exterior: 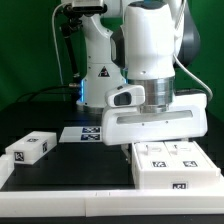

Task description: Assemble cabinet

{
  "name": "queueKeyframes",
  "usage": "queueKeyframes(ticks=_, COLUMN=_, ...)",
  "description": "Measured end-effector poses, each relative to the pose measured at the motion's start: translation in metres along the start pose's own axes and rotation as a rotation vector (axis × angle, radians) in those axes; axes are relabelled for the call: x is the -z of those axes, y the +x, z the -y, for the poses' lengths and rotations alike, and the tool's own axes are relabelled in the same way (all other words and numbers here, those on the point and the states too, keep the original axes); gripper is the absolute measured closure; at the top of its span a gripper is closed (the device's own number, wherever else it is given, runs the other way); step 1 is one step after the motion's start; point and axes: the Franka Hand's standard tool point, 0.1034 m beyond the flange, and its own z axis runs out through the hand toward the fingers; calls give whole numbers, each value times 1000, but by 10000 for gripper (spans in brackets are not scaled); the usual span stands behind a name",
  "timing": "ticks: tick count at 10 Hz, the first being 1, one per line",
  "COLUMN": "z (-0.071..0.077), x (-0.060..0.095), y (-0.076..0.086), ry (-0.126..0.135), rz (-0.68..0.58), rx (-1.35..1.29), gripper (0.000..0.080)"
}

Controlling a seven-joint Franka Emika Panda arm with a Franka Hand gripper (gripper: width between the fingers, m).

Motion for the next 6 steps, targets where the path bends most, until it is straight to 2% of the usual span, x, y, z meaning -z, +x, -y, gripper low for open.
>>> queueKeyframes(ticks=2, z=5, x=-1, y=-1, ry=2, rz=1, rx=3, gripper=2)
queueKeyframes(ticks=5, z=4, x=-1, y=0, ry=5, rz=-5, rx=-4, gripper=2)
queueKeyframes(ticks=6, z=7, x=-1, y=0, ry=5, rz=-4, rx=1, gripper=136)
